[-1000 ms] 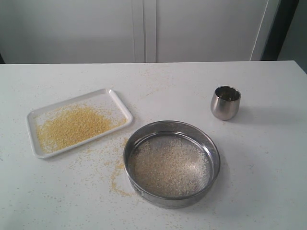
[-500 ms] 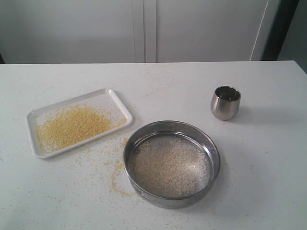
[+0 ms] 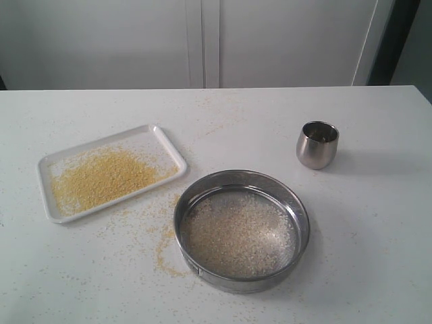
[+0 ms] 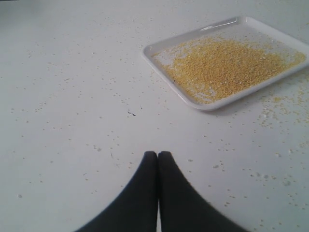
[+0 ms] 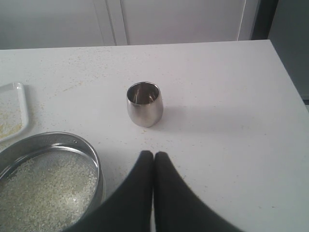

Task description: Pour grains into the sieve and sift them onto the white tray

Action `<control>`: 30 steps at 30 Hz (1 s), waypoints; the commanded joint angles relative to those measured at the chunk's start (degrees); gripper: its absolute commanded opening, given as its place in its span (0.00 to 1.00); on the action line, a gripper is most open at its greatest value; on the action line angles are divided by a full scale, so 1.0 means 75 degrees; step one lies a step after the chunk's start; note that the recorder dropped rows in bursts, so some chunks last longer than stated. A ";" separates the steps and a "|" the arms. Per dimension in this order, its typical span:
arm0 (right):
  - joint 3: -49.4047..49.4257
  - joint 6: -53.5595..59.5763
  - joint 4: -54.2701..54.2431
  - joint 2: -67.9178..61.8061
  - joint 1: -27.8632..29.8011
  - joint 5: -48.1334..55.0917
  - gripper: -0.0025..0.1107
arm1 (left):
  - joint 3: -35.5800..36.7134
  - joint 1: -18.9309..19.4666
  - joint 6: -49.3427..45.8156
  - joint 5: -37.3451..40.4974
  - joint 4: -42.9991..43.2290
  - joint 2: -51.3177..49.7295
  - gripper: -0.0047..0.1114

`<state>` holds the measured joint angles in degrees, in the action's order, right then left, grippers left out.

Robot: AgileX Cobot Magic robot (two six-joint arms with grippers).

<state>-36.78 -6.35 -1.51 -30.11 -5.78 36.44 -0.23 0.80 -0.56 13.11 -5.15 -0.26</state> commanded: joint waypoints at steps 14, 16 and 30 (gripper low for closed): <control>0.0030 0.0009 -0.0024 0.0034 0.0057 -0.0064 0.02 | 0.0031 0.0021 0.0075 0.0037 -0.0106 0.0035 0.04; 0.0030 0.0009 -0.0024 0.0034 0.0057 -0.0064 0.02 | 0.0031 0.0021 0.0075 0.0037 -0.0106 0.0035 0.04; 0.0030 0.0009 -0.0024 0.0132 0.0057 -0.0050 0.02 | 0.0031 0.0021 0.0075 0.0037 -0.0075 0.0035 0.04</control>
<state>-36.78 -6.35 -1.51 -30.01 -5.78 36.44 -0.23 0.80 -0.56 13.11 -5.15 -0.26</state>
